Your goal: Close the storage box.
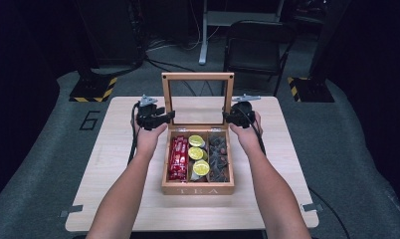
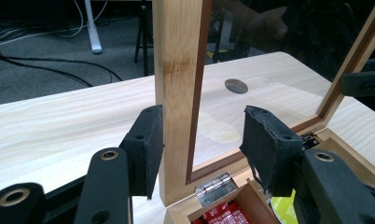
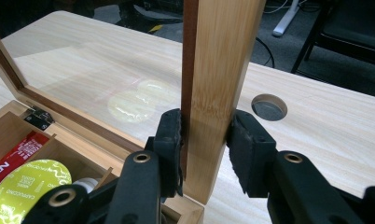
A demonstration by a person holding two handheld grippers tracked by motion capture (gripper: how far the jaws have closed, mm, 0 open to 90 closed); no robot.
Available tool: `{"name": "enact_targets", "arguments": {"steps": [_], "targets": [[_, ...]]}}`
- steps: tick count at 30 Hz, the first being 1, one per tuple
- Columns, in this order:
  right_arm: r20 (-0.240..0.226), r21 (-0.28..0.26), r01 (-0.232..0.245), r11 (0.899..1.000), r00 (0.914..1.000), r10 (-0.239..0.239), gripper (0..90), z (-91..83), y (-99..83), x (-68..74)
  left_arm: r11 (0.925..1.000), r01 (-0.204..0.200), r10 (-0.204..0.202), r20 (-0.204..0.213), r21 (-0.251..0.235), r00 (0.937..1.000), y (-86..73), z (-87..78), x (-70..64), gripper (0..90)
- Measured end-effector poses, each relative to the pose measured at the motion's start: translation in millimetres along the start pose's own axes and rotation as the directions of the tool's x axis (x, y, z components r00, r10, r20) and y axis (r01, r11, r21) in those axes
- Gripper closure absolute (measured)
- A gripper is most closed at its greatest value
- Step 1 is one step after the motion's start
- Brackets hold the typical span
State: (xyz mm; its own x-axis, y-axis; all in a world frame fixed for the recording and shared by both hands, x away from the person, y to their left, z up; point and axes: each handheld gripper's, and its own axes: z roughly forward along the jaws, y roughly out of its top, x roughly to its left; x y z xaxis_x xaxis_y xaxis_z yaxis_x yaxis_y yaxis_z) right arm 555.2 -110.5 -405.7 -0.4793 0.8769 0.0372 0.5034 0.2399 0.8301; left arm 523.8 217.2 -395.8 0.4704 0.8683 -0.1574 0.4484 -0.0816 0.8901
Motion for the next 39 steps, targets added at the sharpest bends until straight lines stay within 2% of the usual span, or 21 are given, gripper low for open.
{"name": "enact_targets", "arguments": {"steps": [4, 13, 18, 20, 23, 28, 34, 39], "targets": [[0.002, 0.007, -0.005, 1.000, 1.0000, 0.005, 64.7, 0.2, 0.9, 0.2, 0.9999, -0.015, 0.015, 0.000, 0.003, 0.9999, -0.5, -4.3, 1.7, 48.5], [-0.005, 0.015, -0.039, 0.999, 0.9992, 0.039, 64.7, 4.6, 2.9, -2.4, 1.0000, -0.004, 0.004, 0.038, 0.000, 0.9993, -5.2, -8.0, 0.0, 48.7], [-0.005, 0.014, -0.063, 0.998, 0.9980, 0.063, 64.7, 7.4, 3.1, -4.1, 1.0000, -0.001, 0.001, 0.027, -0.008, 0.9996, -4.5, -15.2, 3.2, 48.6], [-0.005, 0.014, -0.070, 0.997, 0.9975, 0.070, 64.5, 9.0, 3.5, -4.6, 0.9999, -0.011, 0.011, 0.018, -0.004, 0.9998, -5.2, -18.2, 4.9, 48.6], [-0.003, 0.025, -0.076, 0.997, 0.9971, 0.076, 64.3, 10.5, 5.4, -4.5, 0.9997, -0.024, 0.024, 0.012, 0.000, 0.9996, -7.2, -21.9, 6.5, 48.6], [-0.004, 0.034, -0.076, 0.997, 0.9971, 0.076, 64.2, 12.4, 6.9, -5.9, 0.9998, -0.022, 0.022, 0.011, 0.003, 0.9997, -10.2, -24.8, 6.5, 48.6], [0.004, 0.027, -0.069, 0.997, 0.9976, 0.069, 63.5, 12.0, 6.1, -5.1, 0.9993, -0.038, 0.038, 0.033, -0.003, 0.9987, -10.8, -24.8, -2.6, 48.6], [0.014, 0.013, -0.079, 0.997, 0.9968, 0.078, 54.2, 9.8, 5.6, -2.6, 0.9984, -0.056, 0.056, 0.059, 0.003, 0.9967, -11.5, -23.4, -10.6, 48.5]]}}
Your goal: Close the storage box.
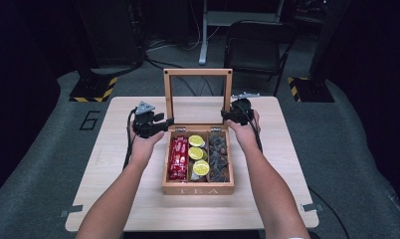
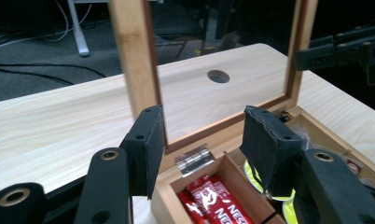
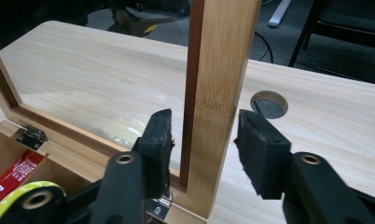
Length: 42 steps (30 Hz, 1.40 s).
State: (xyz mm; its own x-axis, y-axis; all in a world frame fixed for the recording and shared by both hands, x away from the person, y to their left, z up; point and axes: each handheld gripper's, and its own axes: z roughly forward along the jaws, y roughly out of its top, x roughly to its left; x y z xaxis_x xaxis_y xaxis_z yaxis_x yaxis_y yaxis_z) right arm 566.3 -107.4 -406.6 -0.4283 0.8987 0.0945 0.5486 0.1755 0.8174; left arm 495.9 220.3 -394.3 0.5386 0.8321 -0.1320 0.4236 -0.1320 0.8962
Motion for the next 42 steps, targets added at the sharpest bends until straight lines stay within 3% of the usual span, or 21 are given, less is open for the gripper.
{"name": "enact_targets", "arguments": {"steps": [9, 16, 23, 31, 37, 42], "targets": [[-0.007, -0.016, -0.014, 1.000, 0.9999, 0.014, 44.9, -12.4, -2.8, 0.2, 0.9997, -0.020, 0.020, 0.007, 0.013, 0.9998, 0.3, -2.0, -1.7, 48.3], [-0.068, -0.028, 0.019, 0.999, 0.9974, -0.021, 40.1, -26.9, -15.7, 3.6, 0.9998, -0.019, 0.019, -0.001, 0.007, 0.9998, 1.2, -6.9, 2.4, 48.0], [-0.113, -0.022, 0.050, 0.999, 0.9923, -0.052, 36.1, -40.1, -19.7, 16.4, 0.9997, -0.021, 0.021, 0.001, 0.010, 0.9998, 2.4, -9.6, 3.9, 47.7], [-0.179, -0.009, 0.039, 0.999, 0.9831, -0.040, 30.0, -53.6, -24.0, 31.0, 1.0000, -0.008, 0.008, 0.020, 0.004, 0.9998, 1.8, -9.3, 4.2, 47.3], [-0.202, -0.016, 0.036, 0.999, 0.9787, -0.038, 28.3, -60.8, -28.9, 38.0, 0.9999, -0.002, 0.001, 0.030, 0.011, 0.9996, -2.0, -9.3, 3.4, 46.6], [-0.216, -0.030, 0.062, 0.998, 0.9741, -0.067, 24.4, -68.9, -34.9, 47.6, 0.9998, -0.019, 0.018, 0.050, 0.012, 0.9986, -5.1, -9.7, 1.1, 45.4]]}}
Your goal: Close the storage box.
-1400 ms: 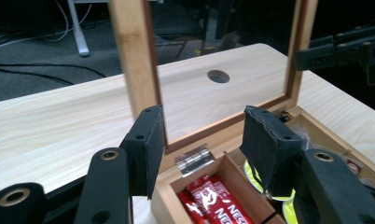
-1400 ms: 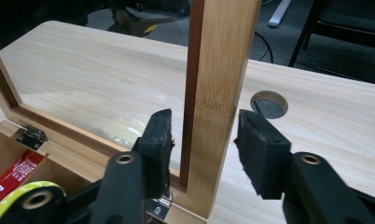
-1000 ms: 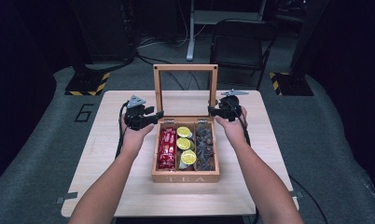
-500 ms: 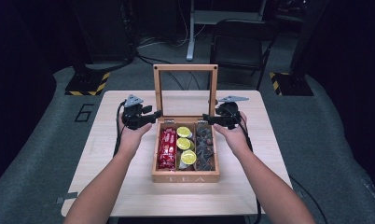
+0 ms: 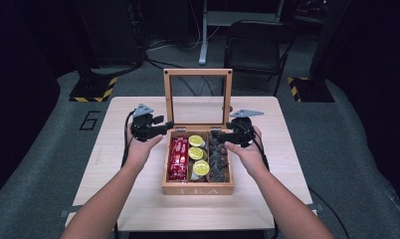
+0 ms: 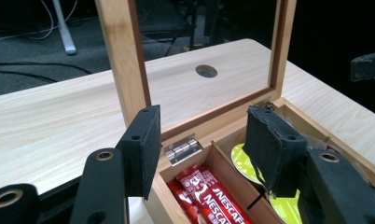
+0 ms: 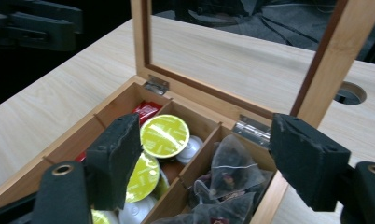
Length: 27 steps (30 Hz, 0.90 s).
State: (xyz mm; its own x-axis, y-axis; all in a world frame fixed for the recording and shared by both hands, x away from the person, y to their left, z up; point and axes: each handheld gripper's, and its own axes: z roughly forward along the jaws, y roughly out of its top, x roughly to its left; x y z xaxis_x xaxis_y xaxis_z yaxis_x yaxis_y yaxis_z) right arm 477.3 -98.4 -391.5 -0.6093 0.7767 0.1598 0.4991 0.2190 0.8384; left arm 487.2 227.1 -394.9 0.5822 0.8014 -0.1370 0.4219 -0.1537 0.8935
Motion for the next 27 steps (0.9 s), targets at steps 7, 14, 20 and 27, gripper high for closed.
{"name": "enact_targets", "arguments": {"steps": [7, 14, 20, 27], "targets": [[-0.009, 0.012, 0.070, 0.997, 0.9975, -0.070, 21.7, -6.1, -15.2, 11.4, 0.9999, -0.007, 0.007, 0.009, -0.007, 0.9999, -2.3, -3.2, -3.2, 43.9], [-0.076, 0.021, 0.107, 0.994, 0.9916, -0.105, 31.2, -8.8, -29.1, 20.8, 0.9999, -0.012, 0.012, 0.033, -0.001, 0.9994, -5.8, -8.2, -9.0, 43.0], [-0.102, 0.037, 0.115, 0.993, 0.9886, -0.110, 31.8, -9.0, -40.2, 33.9, 0.9999, -0.012, 0.012, 0.034, 0.006, 0.9993, -8.8, -10.1, -10.1, 42.8], [-0.110, 0.012, 0.118, 0.993, 0.9872, -0.116, 26.1, -9.6, -48.9, 41.6, 0.9998, -0.018, 0.018, 0.029, 0.012, 0.9994, -11.9, -14.3, -9.9, 42.7]]}}
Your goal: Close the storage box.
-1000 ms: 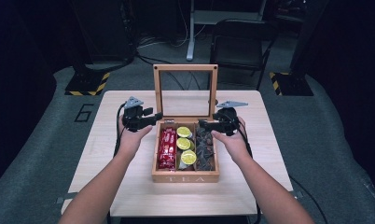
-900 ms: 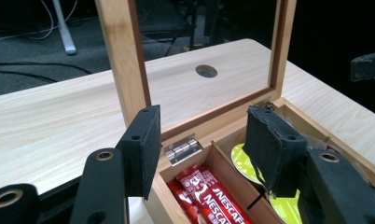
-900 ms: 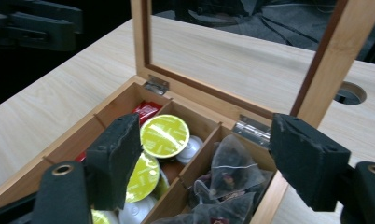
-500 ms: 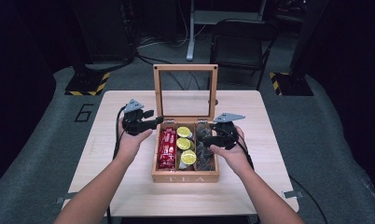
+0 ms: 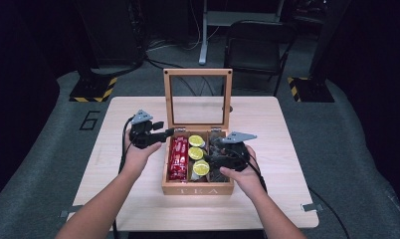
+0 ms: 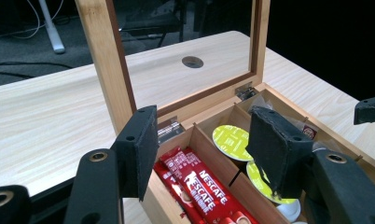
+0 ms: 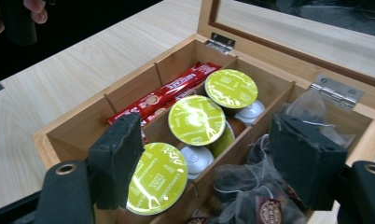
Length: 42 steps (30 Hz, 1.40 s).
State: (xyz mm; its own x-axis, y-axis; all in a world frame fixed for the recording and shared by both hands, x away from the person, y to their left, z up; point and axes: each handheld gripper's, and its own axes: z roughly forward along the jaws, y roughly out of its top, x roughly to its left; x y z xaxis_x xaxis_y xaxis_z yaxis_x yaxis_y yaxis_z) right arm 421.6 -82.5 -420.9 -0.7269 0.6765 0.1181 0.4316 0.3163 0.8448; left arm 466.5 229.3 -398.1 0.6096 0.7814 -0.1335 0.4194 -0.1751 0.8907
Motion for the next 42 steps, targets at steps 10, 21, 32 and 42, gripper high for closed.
{"name": "enact_targets", "arguments": {"steps": [10, 21, 32, 42], "targets": [[-0.021, -0.002, 0.008, 1.000, 0.9997, -0.008, 29.0, 5.0, -7.2, 7.7, 0.9999, -0.003, 0.003, -0.016, 0.011, 0.9999, -3.3, -7.1, 2.0, 42.8], [-0.060, 0.008, 0.068, 0.998, 0.9959, -0.068, 31.1, 10.0, -10.9, 14.8, 0.9998, 0.001, -0.001, -0.019, 0.019, 0.9998, -7.6, -11.2, 1.5, 42.8], [-0.083, 0.043, 0.094, 0.995, 0.9924, -0.090, 31.4, 20.4, -15.9, 22.8, 0.9999, -0.002, 0.002, -0.030, 0.015, 0.9996, -8.5, -15.6, 2.0, 42.5], [-0.082, 0.076, 0.132, 0.988, 0.9887, -0.125, 31.5, 28.9, -21.6, 26.9, 0.9999, 0.003, -0.002, -0.028, 0.017, 0.9996, -11.2, -15.7, 2.0, 42.4]]}}
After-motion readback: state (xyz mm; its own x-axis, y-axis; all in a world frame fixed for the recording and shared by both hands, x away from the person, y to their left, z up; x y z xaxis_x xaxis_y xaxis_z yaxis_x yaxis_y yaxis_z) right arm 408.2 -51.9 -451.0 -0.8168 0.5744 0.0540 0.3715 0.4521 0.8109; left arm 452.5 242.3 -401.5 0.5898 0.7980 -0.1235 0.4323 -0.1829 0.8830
